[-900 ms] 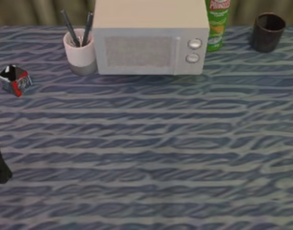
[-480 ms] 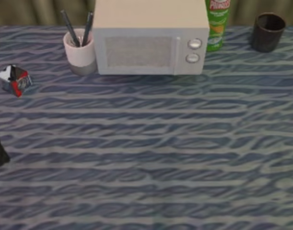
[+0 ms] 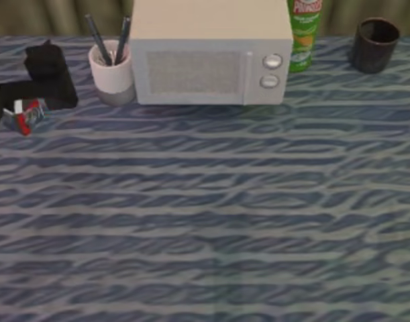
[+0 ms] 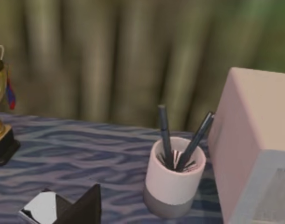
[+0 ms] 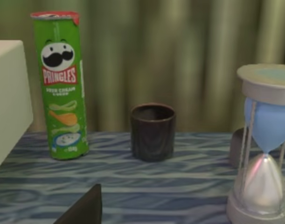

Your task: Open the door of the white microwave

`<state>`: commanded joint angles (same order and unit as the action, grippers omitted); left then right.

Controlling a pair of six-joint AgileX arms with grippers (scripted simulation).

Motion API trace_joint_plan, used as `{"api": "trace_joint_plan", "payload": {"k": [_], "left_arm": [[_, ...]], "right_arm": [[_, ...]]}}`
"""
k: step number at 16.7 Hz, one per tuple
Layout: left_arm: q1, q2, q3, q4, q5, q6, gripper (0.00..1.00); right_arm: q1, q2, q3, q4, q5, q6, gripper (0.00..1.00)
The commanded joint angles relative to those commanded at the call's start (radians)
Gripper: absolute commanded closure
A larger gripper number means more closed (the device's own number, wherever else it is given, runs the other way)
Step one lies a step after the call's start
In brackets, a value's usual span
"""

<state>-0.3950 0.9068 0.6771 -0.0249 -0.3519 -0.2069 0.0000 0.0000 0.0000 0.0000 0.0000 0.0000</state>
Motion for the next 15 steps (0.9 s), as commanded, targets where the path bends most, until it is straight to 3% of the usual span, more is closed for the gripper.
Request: {"api": "trace_joint_plan", "payload": {"k": [9, 15], "left_arm": [[-0.35, 0.887, 0.582, -0.038, -0.308, -0.181, 0.0], [-0.466, 1.136, 0.796, -0.031, -0.41, -0.252, 0.0]], "right_arm": [[0.0, 0.0, 0.0, 0.0, 0.0, 0.0, 0.0], [0.0, 0.0, 0.0, 0.0, 0.0, 0.0, 0.0]]}}
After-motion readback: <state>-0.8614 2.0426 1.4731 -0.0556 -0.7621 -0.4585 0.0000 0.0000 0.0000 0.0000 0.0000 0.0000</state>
